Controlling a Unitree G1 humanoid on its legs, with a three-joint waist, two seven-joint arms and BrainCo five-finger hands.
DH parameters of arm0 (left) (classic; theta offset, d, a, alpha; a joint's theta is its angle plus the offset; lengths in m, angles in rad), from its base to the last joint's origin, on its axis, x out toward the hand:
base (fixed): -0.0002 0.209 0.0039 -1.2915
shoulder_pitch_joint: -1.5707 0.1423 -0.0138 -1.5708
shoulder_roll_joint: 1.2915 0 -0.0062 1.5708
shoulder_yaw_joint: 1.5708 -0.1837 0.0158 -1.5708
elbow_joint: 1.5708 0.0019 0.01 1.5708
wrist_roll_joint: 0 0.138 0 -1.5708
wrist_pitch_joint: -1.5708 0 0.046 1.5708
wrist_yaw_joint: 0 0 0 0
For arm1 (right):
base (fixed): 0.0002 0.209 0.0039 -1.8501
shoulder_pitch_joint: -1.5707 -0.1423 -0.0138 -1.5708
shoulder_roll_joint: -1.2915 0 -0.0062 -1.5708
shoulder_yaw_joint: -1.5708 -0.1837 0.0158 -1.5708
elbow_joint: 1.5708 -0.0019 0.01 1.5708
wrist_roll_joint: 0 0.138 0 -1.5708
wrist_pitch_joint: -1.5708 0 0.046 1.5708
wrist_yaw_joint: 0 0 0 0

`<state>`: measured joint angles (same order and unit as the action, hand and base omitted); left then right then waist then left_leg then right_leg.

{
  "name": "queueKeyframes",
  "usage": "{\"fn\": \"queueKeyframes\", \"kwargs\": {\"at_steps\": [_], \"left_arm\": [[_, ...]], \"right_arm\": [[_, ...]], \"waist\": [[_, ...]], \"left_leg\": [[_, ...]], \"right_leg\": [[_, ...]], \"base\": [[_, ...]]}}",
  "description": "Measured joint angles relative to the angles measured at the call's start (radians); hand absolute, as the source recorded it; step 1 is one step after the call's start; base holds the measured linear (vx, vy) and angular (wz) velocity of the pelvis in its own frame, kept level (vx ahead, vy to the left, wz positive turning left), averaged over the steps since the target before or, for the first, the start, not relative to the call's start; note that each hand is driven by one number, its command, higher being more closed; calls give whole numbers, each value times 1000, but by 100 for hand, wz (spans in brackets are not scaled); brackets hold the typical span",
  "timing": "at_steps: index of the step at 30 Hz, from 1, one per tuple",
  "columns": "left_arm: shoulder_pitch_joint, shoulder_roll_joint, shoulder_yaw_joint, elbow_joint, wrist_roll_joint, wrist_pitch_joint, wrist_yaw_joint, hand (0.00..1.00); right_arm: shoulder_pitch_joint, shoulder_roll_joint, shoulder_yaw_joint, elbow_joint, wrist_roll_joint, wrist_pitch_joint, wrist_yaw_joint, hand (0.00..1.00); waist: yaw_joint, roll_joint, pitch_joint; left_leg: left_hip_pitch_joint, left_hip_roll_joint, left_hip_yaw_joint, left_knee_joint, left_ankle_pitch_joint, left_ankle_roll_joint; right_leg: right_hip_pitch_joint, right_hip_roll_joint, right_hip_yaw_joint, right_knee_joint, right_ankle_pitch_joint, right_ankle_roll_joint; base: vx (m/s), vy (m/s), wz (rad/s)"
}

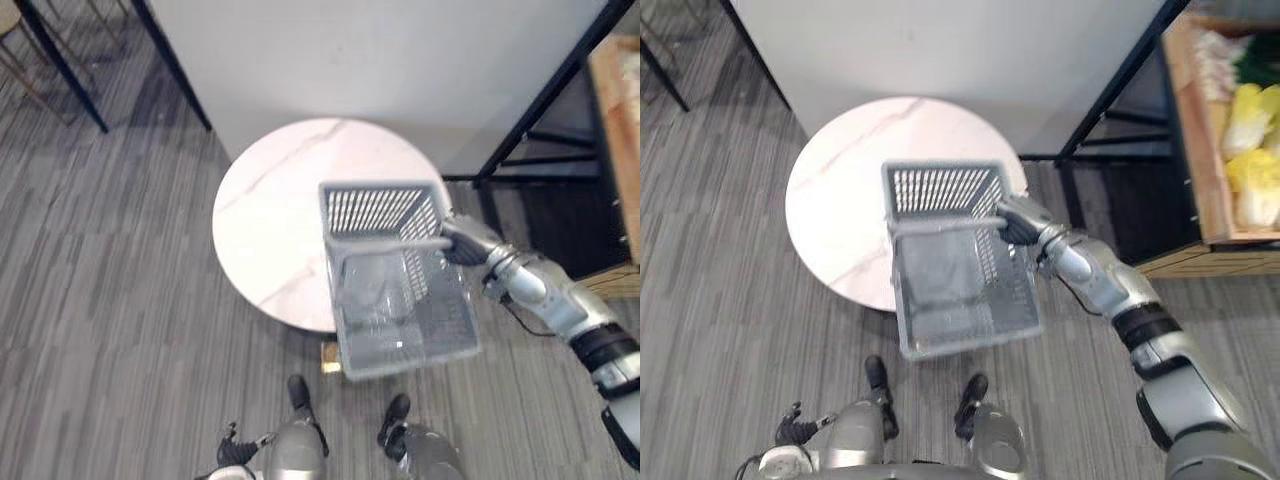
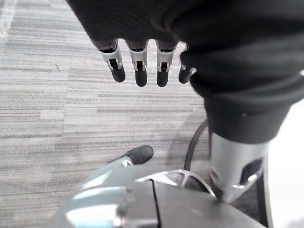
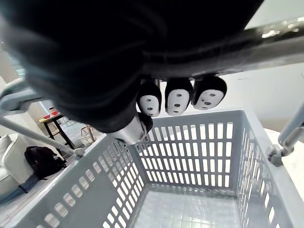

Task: Pick vegetable in the basket

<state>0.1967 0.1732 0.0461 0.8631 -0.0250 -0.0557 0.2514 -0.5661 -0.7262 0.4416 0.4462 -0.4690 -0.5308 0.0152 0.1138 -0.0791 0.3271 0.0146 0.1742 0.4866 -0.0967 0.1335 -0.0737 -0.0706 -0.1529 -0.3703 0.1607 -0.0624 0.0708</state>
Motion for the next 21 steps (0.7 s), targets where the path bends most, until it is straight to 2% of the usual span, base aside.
{"fn": "queueKeyframes", "kwargs": {"at_steps": [3,6,9,16,18,21], "left_arm": [[20,1,6,17,10,-3,-30,0],[52,1,19,19,55,-23,-31,0],[54,0,22,48,89,-28,-25,0],[70,-13,41,94,85,10,-41,0],[104,-19,48,96,82,18,-41,0],[121,-21,52,101,76,21,-41,0]], "right_arm": [[80,-27,0,-46,0,-20,37,100],[134,-31,-2,-68,1,-28,68,100],[187,-41,-3,-96,1,-35,105,100],[319,-40,-45,-134,12,-36,170,100],[341,-36,-50,-138,13,-35,171,100],[392,-15,-112,-139,12,-31,172,100]], "waist": [[-9,-4,-48],[-26,-2,-83],[-29,4,-104],[-41,33,-165],[-57,42,-179],[-62,47,-197]], "left_leg": [[22,-5,3,0,-1,-1],[31,-5,6,0,-9,-12],[41,-2,21,-5,-14,-18],[49,-3,22,-7,-37,-23],[60,-8,27,-6,-44,-23],[64,-14,47,-5,-61,-15]], "right_leg": [[26,0,11,-25,6,8],[33,3,22,-39,15,10],[44,13,38,-72,32,10],[60,19,45,-118,48,21],[73,16,51,-128,49,23],[69,9,60,-125,48,24]], "base": [[85,2,-11],[23,23,-11],[-31,18,-19],[-18,5,-3],[22,33,-4],[56,32,-8]]}}
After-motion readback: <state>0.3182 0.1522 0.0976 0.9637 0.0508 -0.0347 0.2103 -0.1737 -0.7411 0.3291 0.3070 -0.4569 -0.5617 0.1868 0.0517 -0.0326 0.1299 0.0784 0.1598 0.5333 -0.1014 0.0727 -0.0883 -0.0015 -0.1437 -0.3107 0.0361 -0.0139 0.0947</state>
